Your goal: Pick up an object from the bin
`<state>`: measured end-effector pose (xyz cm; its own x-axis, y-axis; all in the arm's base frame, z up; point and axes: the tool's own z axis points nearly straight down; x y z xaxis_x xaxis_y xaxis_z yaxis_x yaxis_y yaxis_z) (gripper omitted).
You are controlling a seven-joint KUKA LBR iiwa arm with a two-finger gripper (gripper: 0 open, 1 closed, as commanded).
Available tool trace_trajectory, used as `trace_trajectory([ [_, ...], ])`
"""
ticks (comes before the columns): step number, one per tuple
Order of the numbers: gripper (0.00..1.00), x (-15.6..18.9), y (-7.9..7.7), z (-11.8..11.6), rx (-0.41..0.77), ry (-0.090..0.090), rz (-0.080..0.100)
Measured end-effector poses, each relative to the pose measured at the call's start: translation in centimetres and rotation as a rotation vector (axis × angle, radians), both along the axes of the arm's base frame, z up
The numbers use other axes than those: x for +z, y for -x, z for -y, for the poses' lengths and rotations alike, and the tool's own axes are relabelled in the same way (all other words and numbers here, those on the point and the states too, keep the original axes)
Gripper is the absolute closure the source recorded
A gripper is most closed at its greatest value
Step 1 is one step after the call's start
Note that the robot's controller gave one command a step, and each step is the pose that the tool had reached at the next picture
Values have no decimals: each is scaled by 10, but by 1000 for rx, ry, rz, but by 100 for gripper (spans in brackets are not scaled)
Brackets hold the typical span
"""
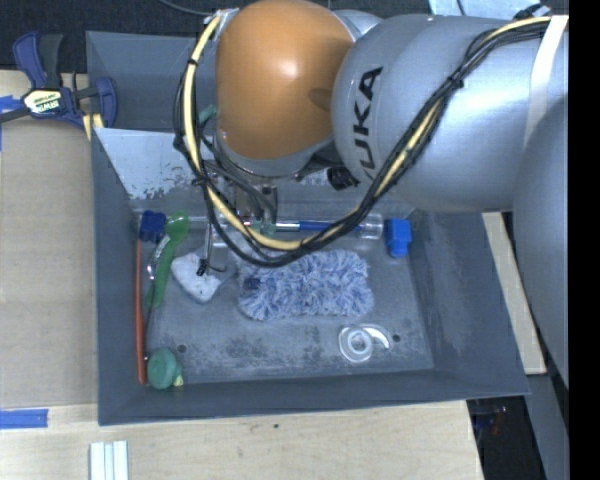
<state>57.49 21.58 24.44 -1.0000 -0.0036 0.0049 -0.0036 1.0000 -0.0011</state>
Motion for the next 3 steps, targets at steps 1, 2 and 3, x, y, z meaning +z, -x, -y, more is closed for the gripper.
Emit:
trace_trajectory([
  [1,0,5,-2,1,-4,-3,8],
  [2,0,-167,-8,41,-93,-4,10],
  [3,0,-84,-17,27,-245,-8,18],
])
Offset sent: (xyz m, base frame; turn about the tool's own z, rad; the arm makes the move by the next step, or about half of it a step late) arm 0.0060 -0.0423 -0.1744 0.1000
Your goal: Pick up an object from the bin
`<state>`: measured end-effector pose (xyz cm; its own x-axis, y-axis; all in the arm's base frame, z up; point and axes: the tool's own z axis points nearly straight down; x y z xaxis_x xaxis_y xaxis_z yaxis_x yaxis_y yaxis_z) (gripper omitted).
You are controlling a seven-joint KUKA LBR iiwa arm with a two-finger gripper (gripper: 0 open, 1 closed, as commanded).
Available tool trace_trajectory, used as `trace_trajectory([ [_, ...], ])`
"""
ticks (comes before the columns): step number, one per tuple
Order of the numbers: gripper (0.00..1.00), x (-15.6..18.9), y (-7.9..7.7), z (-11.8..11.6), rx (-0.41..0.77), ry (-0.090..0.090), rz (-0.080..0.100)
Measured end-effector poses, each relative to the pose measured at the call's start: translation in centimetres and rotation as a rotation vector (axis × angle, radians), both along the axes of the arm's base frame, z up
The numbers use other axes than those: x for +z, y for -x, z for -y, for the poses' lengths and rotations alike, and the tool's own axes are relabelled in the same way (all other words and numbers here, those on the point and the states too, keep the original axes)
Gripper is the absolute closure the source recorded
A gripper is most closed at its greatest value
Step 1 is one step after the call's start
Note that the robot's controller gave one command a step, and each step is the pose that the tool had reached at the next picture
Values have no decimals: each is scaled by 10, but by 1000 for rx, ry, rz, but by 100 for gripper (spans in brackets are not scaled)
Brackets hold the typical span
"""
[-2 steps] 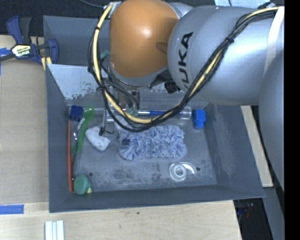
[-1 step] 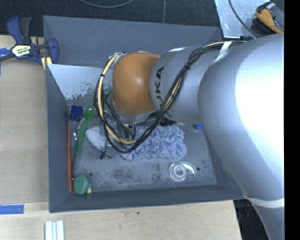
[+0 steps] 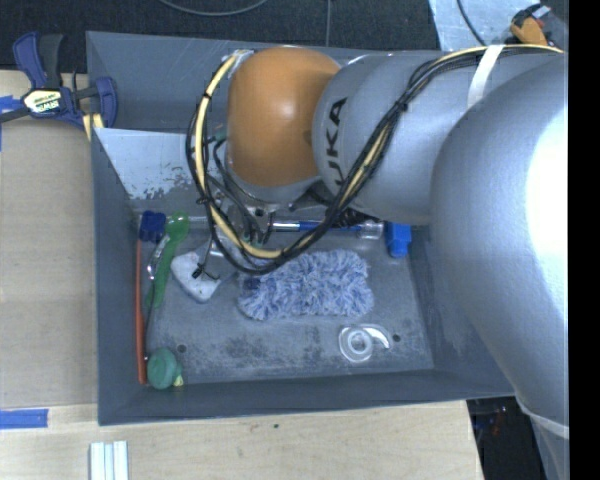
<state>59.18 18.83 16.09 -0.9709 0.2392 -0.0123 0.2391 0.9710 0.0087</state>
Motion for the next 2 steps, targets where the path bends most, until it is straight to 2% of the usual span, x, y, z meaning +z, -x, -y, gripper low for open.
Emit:
trace_trajectory([
  [1,0,-61,16,1,-12,3,-13],
  [2,0,-89,-4,0,-250,-9,6],
])
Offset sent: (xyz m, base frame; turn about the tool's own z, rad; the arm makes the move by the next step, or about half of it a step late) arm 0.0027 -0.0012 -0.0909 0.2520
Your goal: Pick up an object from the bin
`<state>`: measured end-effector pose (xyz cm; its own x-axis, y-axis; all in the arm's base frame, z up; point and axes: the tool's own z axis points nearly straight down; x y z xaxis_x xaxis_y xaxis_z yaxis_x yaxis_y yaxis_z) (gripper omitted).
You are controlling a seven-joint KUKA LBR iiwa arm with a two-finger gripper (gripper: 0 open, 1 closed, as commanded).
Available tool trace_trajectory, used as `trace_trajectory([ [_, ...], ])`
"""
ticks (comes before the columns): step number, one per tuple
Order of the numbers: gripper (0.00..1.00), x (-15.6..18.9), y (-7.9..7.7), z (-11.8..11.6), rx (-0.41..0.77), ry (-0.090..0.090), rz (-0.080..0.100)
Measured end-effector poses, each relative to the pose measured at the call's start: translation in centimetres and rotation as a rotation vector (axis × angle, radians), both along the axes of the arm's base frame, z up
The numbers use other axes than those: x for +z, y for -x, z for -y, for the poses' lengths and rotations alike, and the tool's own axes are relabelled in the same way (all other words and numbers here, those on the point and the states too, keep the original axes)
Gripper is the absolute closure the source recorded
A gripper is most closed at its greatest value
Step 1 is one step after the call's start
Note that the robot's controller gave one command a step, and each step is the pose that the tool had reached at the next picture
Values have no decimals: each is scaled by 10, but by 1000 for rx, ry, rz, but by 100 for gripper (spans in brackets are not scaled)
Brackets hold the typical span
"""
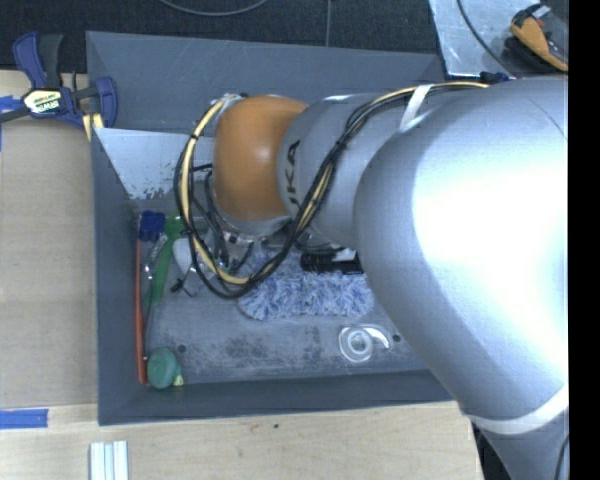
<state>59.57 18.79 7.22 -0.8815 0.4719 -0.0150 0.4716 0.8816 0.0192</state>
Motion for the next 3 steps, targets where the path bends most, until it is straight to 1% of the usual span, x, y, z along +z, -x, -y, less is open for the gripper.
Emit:
trace_trajectory([
  [1,100,3,18,10,145,6,-1],
  [2,100,3,18,10,144,6,-1],
  [3,100,25,20,12,143,7,-8],
])
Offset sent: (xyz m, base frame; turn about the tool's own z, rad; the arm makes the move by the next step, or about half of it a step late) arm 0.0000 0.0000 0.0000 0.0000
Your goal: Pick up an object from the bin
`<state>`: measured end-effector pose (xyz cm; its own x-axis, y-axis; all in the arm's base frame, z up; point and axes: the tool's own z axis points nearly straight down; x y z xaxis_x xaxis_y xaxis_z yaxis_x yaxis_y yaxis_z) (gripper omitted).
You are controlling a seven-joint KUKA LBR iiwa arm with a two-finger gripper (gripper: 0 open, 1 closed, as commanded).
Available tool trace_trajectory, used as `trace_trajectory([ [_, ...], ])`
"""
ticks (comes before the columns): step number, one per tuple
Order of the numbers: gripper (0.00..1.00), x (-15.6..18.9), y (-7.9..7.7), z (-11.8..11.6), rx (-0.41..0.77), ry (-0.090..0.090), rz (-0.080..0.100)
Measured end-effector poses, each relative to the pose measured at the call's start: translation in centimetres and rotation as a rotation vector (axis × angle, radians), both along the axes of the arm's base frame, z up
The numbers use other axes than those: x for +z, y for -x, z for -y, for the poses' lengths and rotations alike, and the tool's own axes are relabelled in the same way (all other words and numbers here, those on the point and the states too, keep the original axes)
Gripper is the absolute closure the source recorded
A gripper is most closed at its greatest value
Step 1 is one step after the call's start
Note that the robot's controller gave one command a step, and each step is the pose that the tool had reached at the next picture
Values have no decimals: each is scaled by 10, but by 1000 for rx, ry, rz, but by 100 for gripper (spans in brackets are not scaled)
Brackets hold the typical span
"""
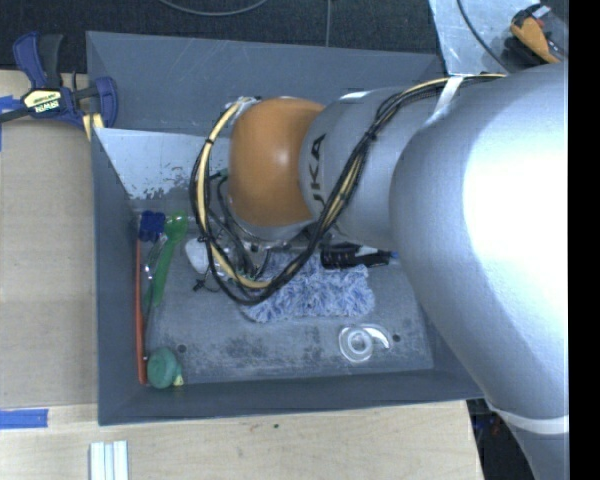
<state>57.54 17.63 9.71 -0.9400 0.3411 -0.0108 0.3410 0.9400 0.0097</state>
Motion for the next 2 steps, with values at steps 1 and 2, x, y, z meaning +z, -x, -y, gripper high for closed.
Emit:
trace_trajectory([
  [1,100,32,0,0,0,1,-2],
  [2,100,76,0,1,0,0,0],
])
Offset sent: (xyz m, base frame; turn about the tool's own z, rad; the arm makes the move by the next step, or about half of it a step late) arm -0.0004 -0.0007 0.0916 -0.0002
